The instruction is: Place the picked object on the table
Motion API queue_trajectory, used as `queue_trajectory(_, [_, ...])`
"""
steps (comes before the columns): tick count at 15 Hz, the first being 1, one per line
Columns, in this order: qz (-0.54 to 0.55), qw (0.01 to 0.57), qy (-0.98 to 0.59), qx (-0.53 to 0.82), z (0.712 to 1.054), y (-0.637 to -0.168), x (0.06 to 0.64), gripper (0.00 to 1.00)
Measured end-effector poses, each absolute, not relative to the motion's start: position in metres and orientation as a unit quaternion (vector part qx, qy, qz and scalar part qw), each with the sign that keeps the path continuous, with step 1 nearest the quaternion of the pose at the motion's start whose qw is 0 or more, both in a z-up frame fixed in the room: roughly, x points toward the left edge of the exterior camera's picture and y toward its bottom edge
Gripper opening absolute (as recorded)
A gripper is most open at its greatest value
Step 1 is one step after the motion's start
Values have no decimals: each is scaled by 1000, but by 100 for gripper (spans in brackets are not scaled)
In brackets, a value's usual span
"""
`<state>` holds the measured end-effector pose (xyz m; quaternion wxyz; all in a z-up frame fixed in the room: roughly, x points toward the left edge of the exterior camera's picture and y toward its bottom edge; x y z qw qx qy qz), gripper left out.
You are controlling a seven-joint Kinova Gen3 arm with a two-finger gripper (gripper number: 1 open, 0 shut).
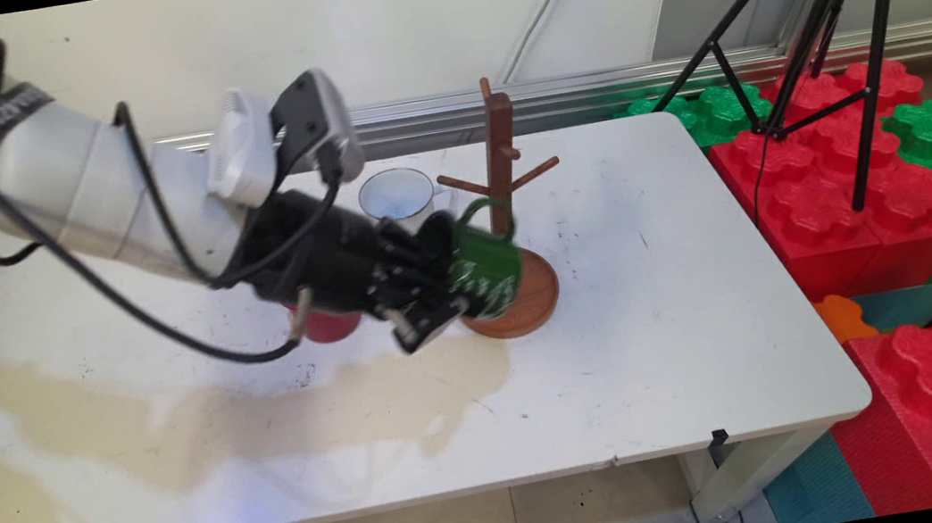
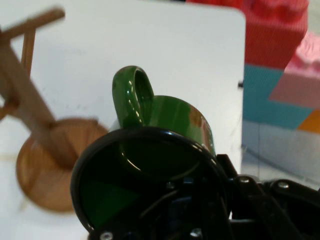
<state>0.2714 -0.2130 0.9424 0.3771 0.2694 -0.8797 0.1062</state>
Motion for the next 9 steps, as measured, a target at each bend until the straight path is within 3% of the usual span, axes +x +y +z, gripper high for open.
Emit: queue_trajectory(9, [126, 224, -931, 259, 939, -189, 320, 0])
